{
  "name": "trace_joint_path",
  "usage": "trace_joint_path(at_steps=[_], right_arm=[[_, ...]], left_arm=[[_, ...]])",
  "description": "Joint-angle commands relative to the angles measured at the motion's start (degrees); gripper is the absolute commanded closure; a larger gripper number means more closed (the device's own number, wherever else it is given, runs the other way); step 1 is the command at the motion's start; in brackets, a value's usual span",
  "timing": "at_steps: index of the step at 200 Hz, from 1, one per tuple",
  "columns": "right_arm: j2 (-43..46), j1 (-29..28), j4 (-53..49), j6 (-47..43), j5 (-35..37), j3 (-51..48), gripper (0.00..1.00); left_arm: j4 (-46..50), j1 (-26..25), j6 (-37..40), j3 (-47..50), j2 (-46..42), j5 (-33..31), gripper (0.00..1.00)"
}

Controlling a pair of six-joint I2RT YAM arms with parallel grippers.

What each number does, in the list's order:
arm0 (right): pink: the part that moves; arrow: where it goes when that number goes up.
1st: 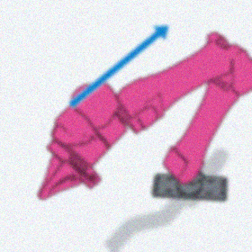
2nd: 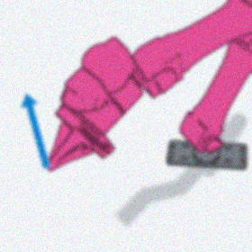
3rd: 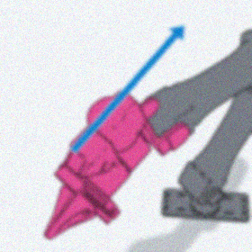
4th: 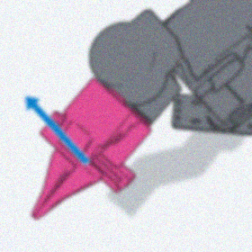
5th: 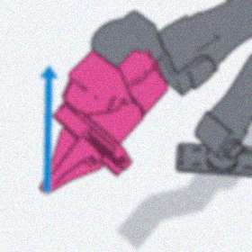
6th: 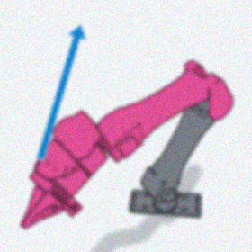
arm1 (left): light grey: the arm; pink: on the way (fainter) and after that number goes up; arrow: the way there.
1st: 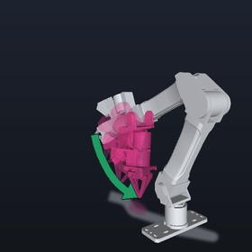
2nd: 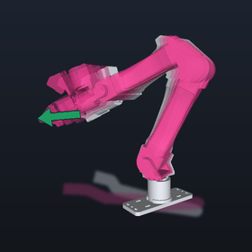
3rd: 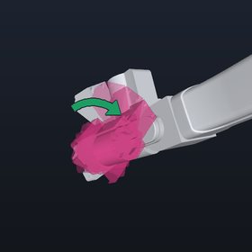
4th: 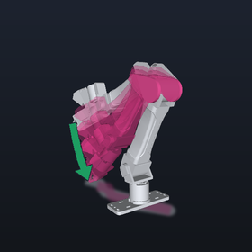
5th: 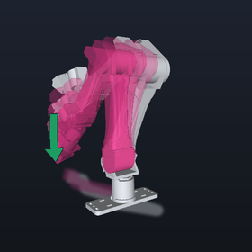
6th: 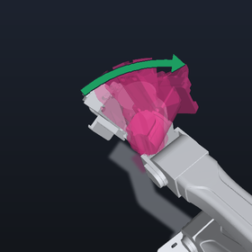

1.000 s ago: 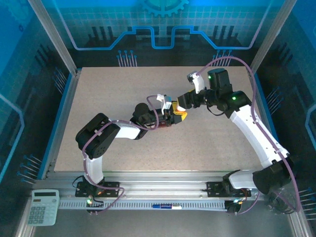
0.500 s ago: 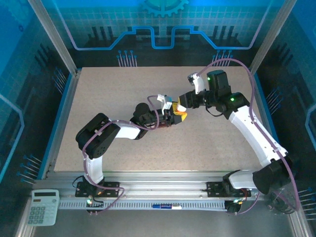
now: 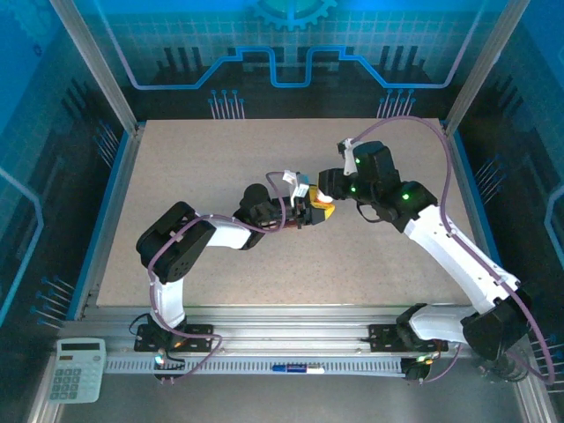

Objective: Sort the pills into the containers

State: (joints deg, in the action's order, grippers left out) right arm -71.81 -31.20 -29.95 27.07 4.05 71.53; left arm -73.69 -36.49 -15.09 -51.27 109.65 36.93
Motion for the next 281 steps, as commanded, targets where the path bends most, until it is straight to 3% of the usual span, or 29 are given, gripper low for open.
trace_joint_path(at_steps=[1,25,63,93,161,215,258,281], right_arm=[[-1.91,-1.57,-5.01,1.47,1.3,0.13,0.61],[-2.01,-0.25,-6.25,-0.57,-0.53,3.62,0.53],[-0.74,4.3,-6.93,-4.86,-9.48,9.56,0.24],[-0.07,8.46,-5.24,-9.88,-20.14,10.15,0.2],[-3.21,13.07,-5.11,-20.58,-29.12,7.05,0.24],[-4.65,13.1,-4.85,-20.73,-31.31,6.3,0.35],[-5.18,13.1,-5.54,-20.61,-31.38,6.04,0.53],[-5.27,13.01,-5.69,-19.84,-31.17,5.38,0.57]], left_arm=[[-5.59,0.13,-0.47,-2.52,-0.72,-0.89,1.0],[-5.5,0.11,-0.46,-2.52,-0.7,-0.82,1.0],[-5.71,0.15,-0.37,-2.1,-1.01,-0.79,1.0],[-5.94,0.16,-0.37,-2.08,-0.84,-0.76,1.0],[-6.05,0.16,-0.45,-1.91,-1.18,-0.21,1.0],[-5.76,0.21,-0.2,-1.91,-1.36,-0.28,1.0],[-5.76,0.19,-0.37,-2.08,-1.19,-0.28,1.0],[-5.76,0.25,-0.38,-2.25,-1.09,-0.28,1.0]])
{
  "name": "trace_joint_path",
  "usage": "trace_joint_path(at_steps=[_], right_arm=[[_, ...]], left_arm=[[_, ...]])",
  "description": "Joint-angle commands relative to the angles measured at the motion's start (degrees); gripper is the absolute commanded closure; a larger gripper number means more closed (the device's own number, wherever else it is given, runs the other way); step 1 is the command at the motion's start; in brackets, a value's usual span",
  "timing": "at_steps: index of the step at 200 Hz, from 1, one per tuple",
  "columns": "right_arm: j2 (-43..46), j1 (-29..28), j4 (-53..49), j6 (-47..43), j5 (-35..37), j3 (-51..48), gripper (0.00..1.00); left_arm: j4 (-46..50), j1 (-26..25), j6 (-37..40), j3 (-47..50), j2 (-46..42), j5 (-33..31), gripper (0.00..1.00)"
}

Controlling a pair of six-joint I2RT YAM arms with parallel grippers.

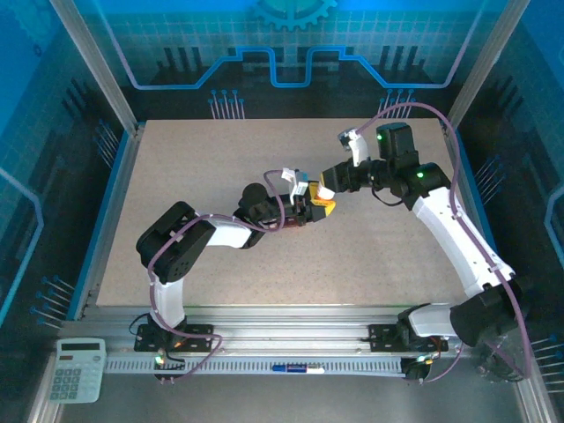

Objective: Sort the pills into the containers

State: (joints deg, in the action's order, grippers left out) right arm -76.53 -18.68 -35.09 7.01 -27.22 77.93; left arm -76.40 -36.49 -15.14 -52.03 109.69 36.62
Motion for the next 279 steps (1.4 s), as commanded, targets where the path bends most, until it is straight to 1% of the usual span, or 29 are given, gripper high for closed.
trace_joint_path(at_steps=[1,19,37,60,74,93,111,136,160,174,194,216,233,250,266,279], right_arm=[[-0.55,0.48,-0.53,0.3,0.17,-1.03,0.57],[0.47,-0.07,0.49,2.8,1.72,-2.6,0.59],[2.15,-1.76,1.95,7.33,6.95,-4.79,0.6],[4.21,-4.97,3.5,16.57,17.04,-8.2,0.62],[5.58,-8.13,4.04,21.66,24.37,-10.41,0.62],[6.66,-12.8,5.7,25.83,31.41,-12.24,0.62],[7.1,-15.24,7.68,28.71,34.26,-13.56,0.61],[7.49,-15.56,8.38,29.05,34.84,-13.13,0.6],[7.24,-14.04,6.21,26.45,32.94,-9.31,0.55],[7.49,-12.39,5.37,24.47,30.18,-7.04,0.48],[8.07,-9.32,4.3,21.45,25.47,-3.62,0.35],[8.37,-6.05,3.87,17.9,19.53,-1.17,0.27],[7.83,-3.07,3.88,14.53,13.5,-0.4,0.24],[6.76,-0.62,3.88,9.75,8.51,-0.22,0.23],[5.45,0.86,3.31,4.27,3.49,-0.2,0.21],[4.55,1.1,2.78,1.03,1.57,-0.2,0.2]], left_arm=[[-3.05,0.27,-0.33,-1.49,-1.14,0.03,1.0],[-3.14,0.25,-0.43,-1.41,-1.18,0.03,1.0],[-3.14,0.23,-0.29,-1.61,-1.05,-0.06,1.0],[-3.14,0.24,-0.43,-1.59,-0.97,-0.14,1.0],[-3.14,0.24,-0.42,-1.58,-0.92,-0.15,1.0],[-3.15,0.26,-0.55,-1.86,-0.58,-0.15,1.0],[-3.27,0.15,-0.64,-1.92,-0.62,-0.15,1.0],[-3.17,0.18,-0.61,-1.85,-0.62,-0.15,1.0],[-3.23,0.15,-0.73,-1.76,-0.79,-0.08,1.0],[-3.18,0.15,-0.7,-1.68,-0.79,-0.06,1.0],[-3.23,0.12,-0.76,-1.76,-0.87,-0.06,1.0],[-3.36,0.13,-0.69,-1.5,-1.05,0.01,1.0],[-3.34,0.12,-0.5,-1.29,-0.98,0.04,1.0],[-3.38,0.15,-0.59,-1.23,-1.05,0.12,1.0],[-3.33,0.12,-0.54,-1.06,-1.13,0.2,1.0],[-3.25,0.18,-0.46,-1.14,-1.06,0.2,1.0]])
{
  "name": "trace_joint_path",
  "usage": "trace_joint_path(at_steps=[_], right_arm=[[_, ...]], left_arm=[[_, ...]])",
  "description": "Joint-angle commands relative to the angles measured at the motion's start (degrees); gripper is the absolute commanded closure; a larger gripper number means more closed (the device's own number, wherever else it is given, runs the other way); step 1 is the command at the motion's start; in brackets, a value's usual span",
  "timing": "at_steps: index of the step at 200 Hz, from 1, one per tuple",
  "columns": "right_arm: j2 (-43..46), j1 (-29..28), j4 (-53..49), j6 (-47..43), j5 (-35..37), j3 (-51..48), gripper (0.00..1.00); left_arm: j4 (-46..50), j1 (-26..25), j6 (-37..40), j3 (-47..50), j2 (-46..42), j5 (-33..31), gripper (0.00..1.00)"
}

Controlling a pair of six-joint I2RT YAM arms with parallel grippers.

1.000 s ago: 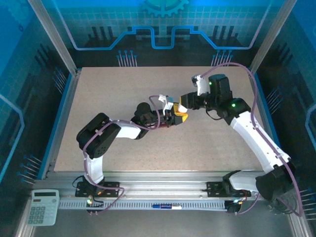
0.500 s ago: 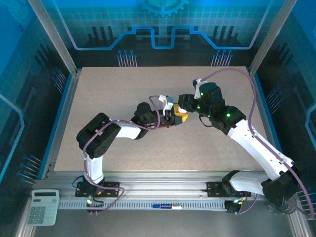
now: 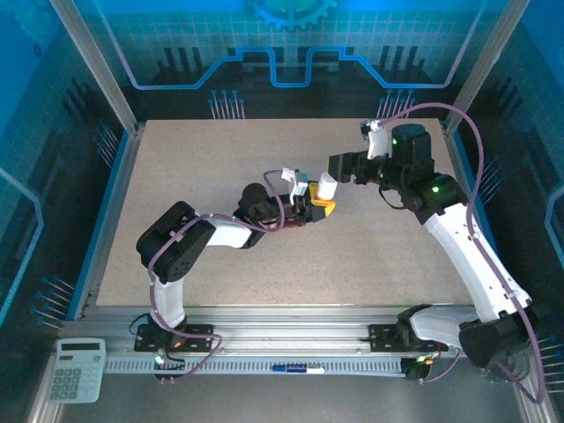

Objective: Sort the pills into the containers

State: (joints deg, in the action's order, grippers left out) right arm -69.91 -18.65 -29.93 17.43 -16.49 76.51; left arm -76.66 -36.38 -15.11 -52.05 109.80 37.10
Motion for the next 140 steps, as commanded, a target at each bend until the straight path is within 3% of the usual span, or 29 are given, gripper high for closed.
trace_joint_path(at_steps=[1,94,140], right_arm=[[-2.16,1.08,-2.44,-9.59,-9.3,1.2,0.2],[-5.83,0.64,-3.99,-12.49,-13.02,1.34,0.23],[-6.78,0.46,-4.15,-12.23,-13.15,1.26,0.34]], left_arm=[[-2.98,0.08,-0.51,-1.16,-1.12,-0.28,1.0],[-2.48,0.08,-0.7,-1.74,-0.93,-0.01,1.0],[-2.36,0.0,-0.66,-1.83,-0.99,-0.01,1.0]])
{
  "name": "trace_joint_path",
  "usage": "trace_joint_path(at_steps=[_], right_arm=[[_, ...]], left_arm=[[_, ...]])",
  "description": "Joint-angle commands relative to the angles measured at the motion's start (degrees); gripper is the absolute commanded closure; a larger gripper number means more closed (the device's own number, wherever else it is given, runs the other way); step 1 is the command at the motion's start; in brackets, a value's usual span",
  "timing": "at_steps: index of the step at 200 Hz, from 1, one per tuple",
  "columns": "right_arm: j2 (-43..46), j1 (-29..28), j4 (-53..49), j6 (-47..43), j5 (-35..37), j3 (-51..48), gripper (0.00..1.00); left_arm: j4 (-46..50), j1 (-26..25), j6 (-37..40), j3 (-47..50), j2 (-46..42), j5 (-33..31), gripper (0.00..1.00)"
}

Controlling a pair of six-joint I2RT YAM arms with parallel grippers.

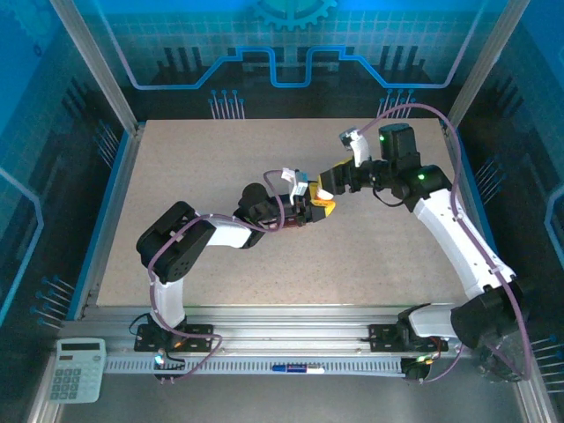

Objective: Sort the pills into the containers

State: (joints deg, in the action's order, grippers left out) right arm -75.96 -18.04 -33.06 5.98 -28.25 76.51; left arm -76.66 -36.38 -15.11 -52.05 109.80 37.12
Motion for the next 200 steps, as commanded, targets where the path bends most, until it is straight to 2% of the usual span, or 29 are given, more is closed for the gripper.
trace_joint_path(at_steps=[1,35,79,107,139,165,190,200], right_arm=[[-0.74,-0.15,-0.99,-0.74,-1.42,1.27,0.34],[-0.9,-0.43,-1.14,-0.11,-1.35,0.7,0.49],[1.43,-1.41,1.83,6.41,4.57,-3.78,0.6],[4.54,-4.14,4.85,17.69,15.24,-8.63,0.62],[7.79,-11.4,4.68,26.7,31.22,-11.56,0.61],[8.49,-14.18,5.89,29.75,35.03,-12.22,0.6],[7.79,-14.14,5.06,28.69,34.73,-10.26,0.57],[7.53,-13.53,4.47,27.4,33.85,-8.93,0.53]], left_arm=[[-2.4,0.0,-0.68,-1.82,-0.99,-0.03,1.0],[-2.41,0.0,-0.7,-1.83,-1.08,-0.03,1.0],[-2.44,0.02,-0.71,-2.0,-0.99,-0.13,1.0],[-2.41,0.01,-0.6,-2.09,-0.81,-0.09,1.0],[-2.44,0.04,-0.55,-1.92,-0.73,-0.07,1.0],[-2.49,0.08,-0.78,-2.0,-0.62,-0.2,1.0],[-2.53,0.0,-0.8,-1.91,-0.69,-0.21,1.0],[-2.46,0.01,-0.77,-2.0,-0.73,-0.11,1.0]])
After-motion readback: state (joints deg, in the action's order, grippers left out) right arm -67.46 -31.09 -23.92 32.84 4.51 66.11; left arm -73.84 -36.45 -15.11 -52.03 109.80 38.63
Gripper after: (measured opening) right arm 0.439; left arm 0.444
